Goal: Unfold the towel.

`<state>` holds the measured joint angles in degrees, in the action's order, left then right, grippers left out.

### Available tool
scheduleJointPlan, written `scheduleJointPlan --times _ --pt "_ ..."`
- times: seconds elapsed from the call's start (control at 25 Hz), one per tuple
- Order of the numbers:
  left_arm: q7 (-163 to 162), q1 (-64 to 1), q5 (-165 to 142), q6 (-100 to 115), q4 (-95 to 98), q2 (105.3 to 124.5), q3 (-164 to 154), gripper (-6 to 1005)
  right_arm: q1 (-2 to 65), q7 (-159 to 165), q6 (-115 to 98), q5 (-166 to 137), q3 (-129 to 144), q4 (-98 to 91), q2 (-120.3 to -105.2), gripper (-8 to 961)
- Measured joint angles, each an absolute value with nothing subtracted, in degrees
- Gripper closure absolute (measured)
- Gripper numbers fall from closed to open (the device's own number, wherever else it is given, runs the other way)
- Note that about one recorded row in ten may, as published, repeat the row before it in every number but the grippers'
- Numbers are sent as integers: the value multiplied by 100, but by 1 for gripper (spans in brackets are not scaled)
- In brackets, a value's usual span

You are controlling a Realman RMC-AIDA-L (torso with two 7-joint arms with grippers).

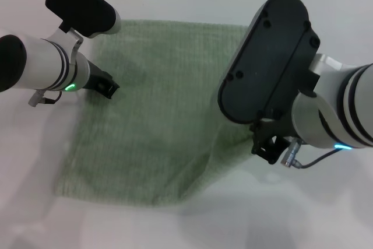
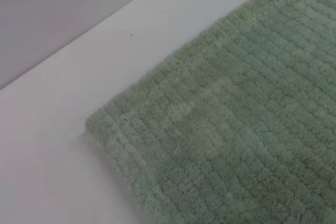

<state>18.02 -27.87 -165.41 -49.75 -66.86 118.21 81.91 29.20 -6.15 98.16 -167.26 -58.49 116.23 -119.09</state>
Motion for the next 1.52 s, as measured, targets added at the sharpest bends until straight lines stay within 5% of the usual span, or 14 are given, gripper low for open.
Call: scheduleJointPlan --times 1.08,1.4,1.52 --pt "1802 -2913 -16541 -4993 -6632 11830 8175 1000 2879 -219 9968 -16720 -5156 11374 -11928 937" --pt "1802 -2989 -16541 -4963 -6602 11821 8189 1000 2892 -16 9957 -16740 -5495 10826 -11886 669" --pt "1802 -2989 -16540 -4889 -6598 11820 8191 1000 2947 162 9678 -16743 -5786 10784 -11757 573"
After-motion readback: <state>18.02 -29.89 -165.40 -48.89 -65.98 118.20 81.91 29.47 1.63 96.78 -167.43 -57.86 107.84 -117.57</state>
